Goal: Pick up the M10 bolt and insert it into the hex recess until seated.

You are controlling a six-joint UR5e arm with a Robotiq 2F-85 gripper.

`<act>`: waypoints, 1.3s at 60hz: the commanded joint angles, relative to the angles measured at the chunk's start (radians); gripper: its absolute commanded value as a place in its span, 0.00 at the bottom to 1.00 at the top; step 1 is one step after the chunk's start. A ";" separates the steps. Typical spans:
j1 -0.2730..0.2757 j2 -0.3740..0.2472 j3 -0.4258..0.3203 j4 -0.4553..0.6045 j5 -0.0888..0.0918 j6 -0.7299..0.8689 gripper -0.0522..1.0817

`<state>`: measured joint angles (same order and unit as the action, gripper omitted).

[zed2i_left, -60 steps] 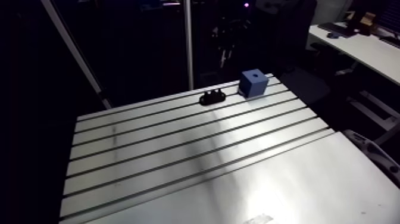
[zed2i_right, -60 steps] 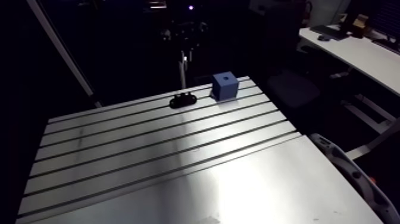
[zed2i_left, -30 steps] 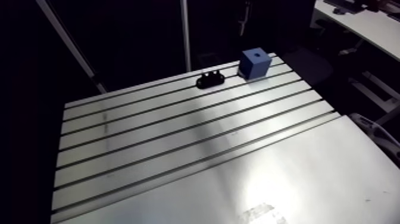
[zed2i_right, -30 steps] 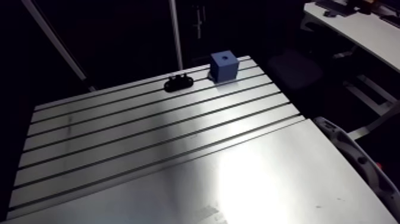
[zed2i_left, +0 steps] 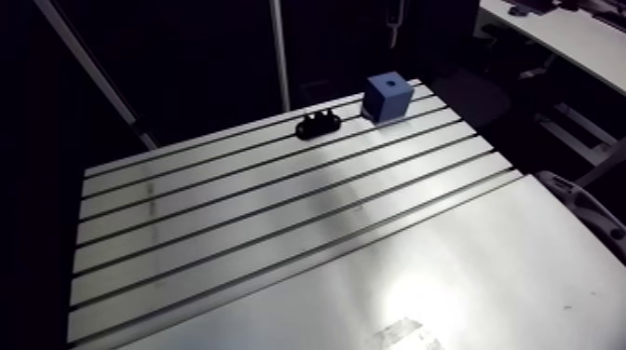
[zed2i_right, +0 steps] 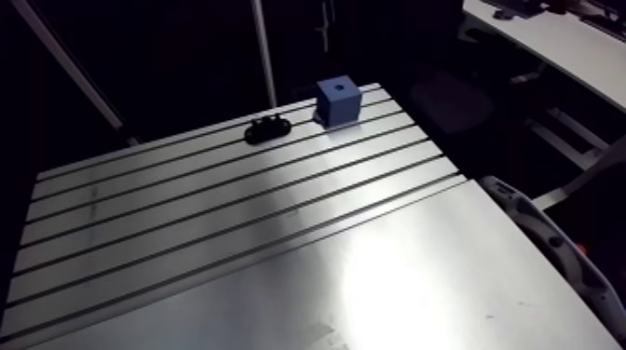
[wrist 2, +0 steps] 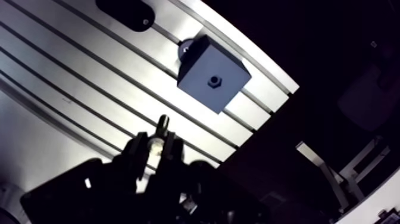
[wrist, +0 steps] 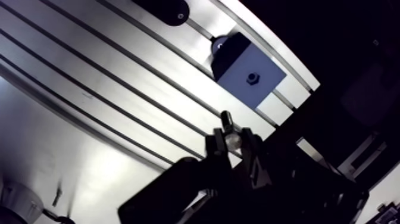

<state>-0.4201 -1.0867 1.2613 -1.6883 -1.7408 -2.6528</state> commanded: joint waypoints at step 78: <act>-0.068 0.132 -0.064 -0.069 0.080 -0.074 0.99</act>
<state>-0.4897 -0.9778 1.2140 -1.7470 -1.6624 -2.7274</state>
